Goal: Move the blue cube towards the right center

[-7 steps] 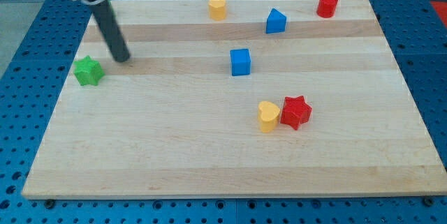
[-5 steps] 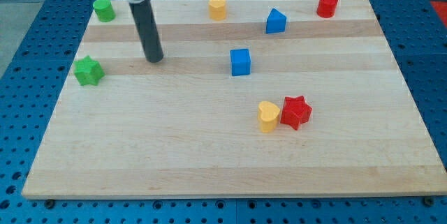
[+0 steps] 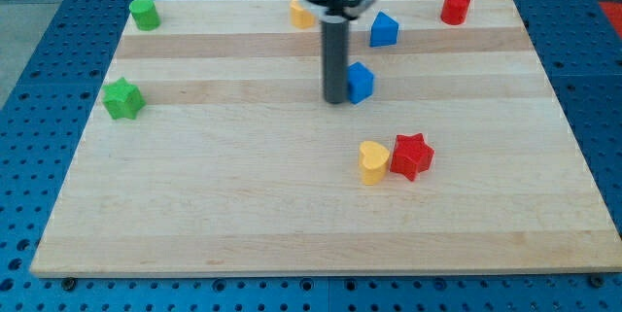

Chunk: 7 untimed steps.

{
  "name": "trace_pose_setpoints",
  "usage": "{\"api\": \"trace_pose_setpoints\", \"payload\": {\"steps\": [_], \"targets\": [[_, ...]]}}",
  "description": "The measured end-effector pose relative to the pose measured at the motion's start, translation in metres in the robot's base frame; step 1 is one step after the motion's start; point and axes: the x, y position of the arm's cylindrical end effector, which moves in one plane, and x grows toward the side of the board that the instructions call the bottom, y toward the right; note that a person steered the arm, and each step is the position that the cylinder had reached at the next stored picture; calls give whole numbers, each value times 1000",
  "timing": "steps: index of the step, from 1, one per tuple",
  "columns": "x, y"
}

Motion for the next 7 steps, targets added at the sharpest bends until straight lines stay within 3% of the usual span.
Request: {"api": "trace_pose_setpoints", "payload": {"steps": [1, 3, 5, 7], "targets": [[-3, 6], [-49, 4], [-3, 68], [-39, 34]]}}
